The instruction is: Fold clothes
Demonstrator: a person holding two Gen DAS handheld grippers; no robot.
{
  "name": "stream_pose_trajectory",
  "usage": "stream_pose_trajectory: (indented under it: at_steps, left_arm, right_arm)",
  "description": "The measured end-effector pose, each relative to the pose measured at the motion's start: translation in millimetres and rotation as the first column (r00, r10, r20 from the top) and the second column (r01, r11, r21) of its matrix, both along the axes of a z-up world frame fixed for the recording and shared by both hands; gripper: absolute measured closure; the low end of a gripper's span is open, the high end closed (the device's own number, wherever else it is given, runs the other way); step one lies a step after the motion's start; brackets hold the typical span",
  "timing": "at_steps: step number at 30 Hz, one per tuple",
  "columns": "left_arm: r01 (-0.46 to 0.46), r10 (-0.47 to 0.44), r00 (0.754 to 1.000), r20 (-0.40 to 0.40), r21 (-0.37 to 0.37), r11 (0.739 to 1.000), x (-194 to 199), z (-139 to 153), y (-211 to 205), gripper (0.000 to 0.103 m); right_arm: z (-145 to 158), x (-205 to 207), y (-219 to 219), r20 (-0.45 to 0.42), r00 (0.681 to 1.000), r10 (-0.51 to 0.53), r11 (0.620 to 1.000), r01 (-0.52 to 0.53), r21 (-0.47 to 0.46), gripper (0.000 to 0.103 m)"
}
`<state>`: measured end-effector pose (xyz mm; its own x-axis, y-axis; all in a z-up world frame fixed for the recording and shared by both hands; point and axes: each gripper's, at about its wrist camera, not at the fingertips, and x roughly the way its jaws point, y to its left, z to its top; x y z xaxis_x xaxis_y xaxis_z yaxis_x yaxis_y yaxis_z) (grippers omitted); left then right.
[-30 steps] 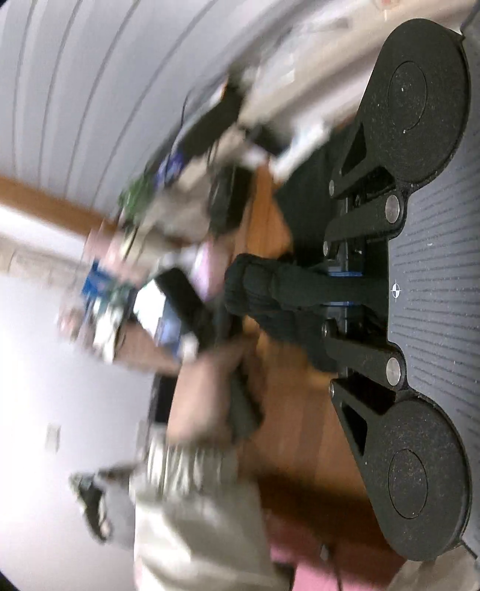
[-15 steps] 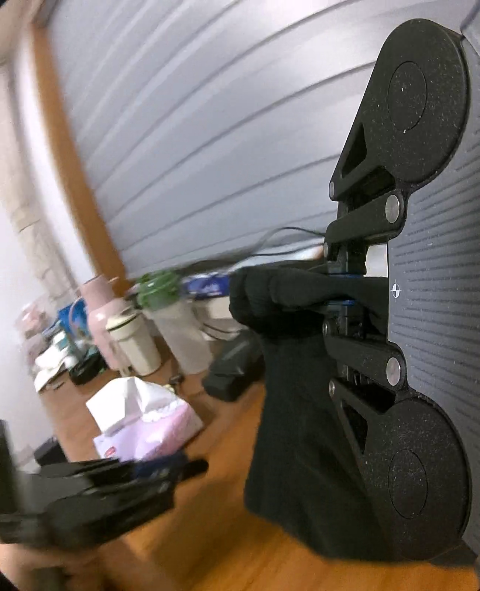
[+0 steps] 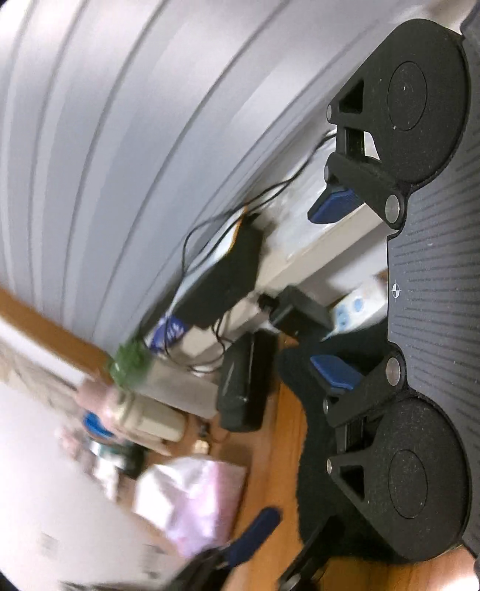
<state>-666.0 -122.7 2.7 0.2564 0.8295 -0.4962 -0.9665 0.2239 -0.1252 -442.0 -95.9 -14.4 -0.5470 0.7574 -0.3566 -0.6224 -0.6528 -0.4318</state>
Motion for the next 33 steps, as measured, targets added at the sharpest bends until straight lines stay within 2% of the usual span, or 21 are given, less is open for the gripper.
stream_pose_trajectory:
  at_steps: [3, 6, 7, 12, 15, 19, 21, 25, 28, 29, 32, 33]
  left_arm:
    - [0.030, -0.030, 0.999, -0.029, 0.000, 1.000, 21.7, 0.1, 8.2, 0.034]
    - [0.051, -0.052, 0.998, -0.042, -0.010, 0.999, 38.1, -4.0, 16.9, 0.034]
    - [0.051, -0.052, 0.997, -0.055, -0.012, 0.999, 43.8, -6.2, 20.0, 0.030]
    - [0.042, -0.045, 0.991, -0.123, -0.031, 0.999, 62.8, -19.5, 37.2, 0.029]
    - [0.032, -0.040, 0.989, -0.141, -0.058, 0.998, 65.4, -28.7, 43.0, 0.030]
    - [0.028, -0.037, 0.988, -0.152, -0.061, 0.998, 67.6, -38.4, 44.7, 0.030]
    - [0.019, -0.027, 0.989, -0.144, -0.056, 0.998, 67.1, -37.6, 42.4, 0.030]
    - [0.003, -0.007, 0.992, -0.129, -0.033, 0.999, 66.9, -29.9, 32.8, 0.033]
    - [0.010, -0.013, 0.992, -0.126, -0.025, 1.000, 67.6, -27.5, 27.5, 0.033]
    - [0.012, -0.016, 0.991, -0.130, -0.025, 1.000, 67.7, -27.5, 27.2, 0.033]
    - [0.010, -0.013, 0.992, -0.128, -0.025, 1.000, 65.4, -26.9, 27.8, 0.034]
    - [0.009, -0.012, 0.992, -0.127, -0.026, 1.000, 64.3, -26.4, 28.5, 0.034]
  right_arm:
    - [5.9, 38.4, -8.2, -0.016, 0.999, -0.030, 0.998, 0.029, -0.056, 0.027]
    - [0.0, 80.2, -15.1, -0.034, 0.996, -0.077, 0.987, 0.072, -0.141, 0.029]
    - [-2.3, 94.6, -18.4, -0.041, 0.995, -0.092, 0.983, 0.084, -0.162, 0.030]
    - [-14.1, 158.1, -44.9, -0.050, 0.989, -0.138, 0.969, 0.125, -0.213, 0.030]
    - [-22.0, 183.3, -63.3, -0.042, 0.989, -0.142, 0.963, 0.128, -0.239, 0.030]
    - [-28.9, 196.4, -86.5, -0.055, 0.993, -0.105, 0.956, 0.086, -0.282, 0.030]
    - [-32.7, 200.1, -96.9, -0.059, 0.995, -0.081, 0.952, 0.060, -0.302, 0.036]
    - [-42.8, 198.2, -107.3, -0.014, 0.999, -0.046, 0.946, 0.039, -0.322, 0.044]
    - [-49.6, 200.8, -104.4, 0.003, 0.999, -0.042, 0.934, 0.040, -0.356, 0.069]
    - [-48.4, 203.0, -102.6, -0.009, 0.999, -0.038, 0.933, 0.032, -0.358, 0.085]
    - [-34.5, 204.6, -98.1, -0.017, 0.998, -0.061, 0.953, 0.053, -0.298, 0.095]
    - [-27.2, 205.6, -95.2, -0.025, 0.996, -0.080, 0.961, 0.071, -0.267, 0.095]
